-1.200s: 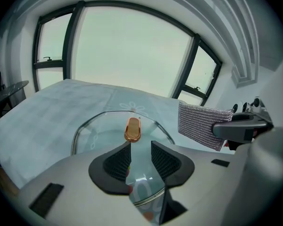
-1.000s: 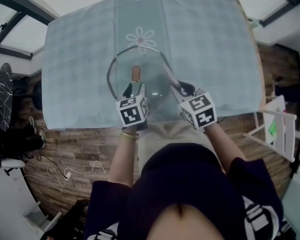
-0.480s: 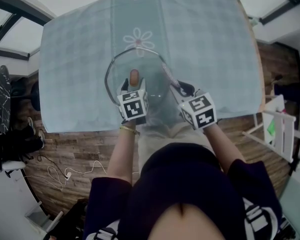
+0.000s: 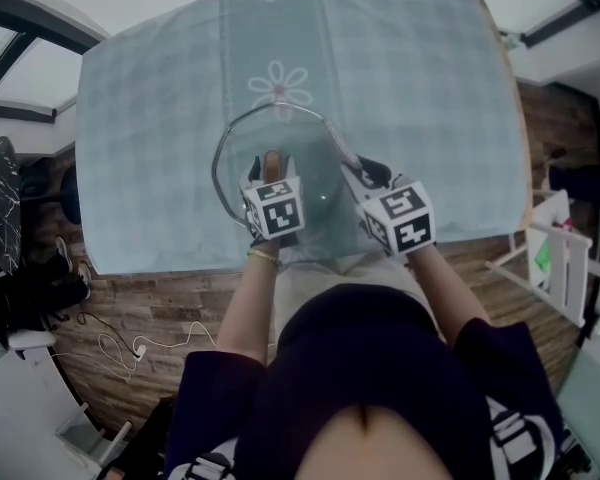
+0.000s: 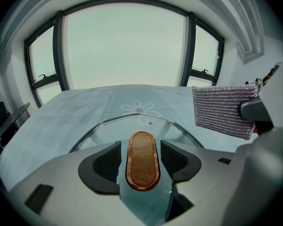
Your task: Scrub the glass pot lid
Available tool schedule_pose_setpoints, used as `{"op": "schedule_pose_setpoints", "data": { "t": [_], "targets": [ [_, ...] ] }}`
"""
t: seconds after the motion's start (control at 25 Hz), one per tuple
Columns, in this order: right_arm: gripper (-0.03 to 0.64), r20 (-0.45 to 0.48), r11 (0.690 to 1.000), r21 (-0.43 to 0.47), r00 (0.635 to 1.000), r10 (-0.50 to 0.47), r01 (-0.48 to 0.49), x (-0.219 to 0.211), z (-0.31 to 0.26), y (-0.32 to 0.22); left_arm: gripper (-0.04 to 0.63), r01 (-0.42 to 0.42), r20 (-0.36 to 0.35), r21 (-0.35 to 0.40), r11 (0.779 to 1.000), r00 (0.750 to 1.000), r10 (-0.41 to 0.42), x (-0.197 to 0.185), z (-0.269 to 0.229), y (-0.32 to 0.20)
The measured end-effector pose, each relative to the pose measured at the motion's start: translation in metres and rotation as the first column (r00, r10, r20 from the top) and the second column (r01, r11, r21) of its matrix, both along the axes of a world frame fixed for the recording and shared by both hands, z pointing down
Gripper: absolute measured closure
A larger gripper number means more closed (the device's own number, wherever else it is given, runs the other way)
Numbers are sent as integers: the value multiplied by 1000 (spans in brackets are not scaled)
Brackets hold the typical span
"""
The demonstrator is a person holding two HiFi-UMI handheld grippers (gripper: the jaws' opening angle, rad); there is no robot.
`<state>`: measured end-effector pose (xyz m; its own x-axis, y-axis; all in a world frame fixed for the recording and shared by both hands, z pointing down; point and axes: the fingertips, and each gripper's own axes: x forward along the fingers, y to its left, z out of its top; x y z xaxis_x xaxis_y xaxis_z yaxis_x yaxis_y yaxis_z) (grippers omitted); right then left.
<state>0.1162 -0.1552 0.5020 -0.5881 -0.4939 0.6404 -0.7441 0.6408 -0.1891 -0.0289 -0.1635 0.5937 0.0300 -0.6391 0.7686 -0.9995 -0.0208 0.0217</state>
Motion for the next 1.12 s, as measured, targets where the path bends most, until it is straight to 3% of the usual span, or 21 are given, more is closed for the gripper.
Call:
{"op": "schedule_pose_setpoints", "data": {
  "t": [0.16, 0.48, 1.12],
  "targets": [
    [537, 5, 1000, -15, 1000, 12, -12, -2, 0, -7, 342, -2, 13, -22, 1000, 1000, 2, 2, 4, -4],
    [537, 2, 999, -24, 999, 40, -40, -2, 5, -22, 425, 12, 20, -32, 999, 1000, -11, 2, 6, -9],
    [537, -26, 999, 21, 999, 44, -44, 6, -4, -27, 431, 13, -28, -37, 999, 1000, -14, 1, 6, -9]
  ]
}}
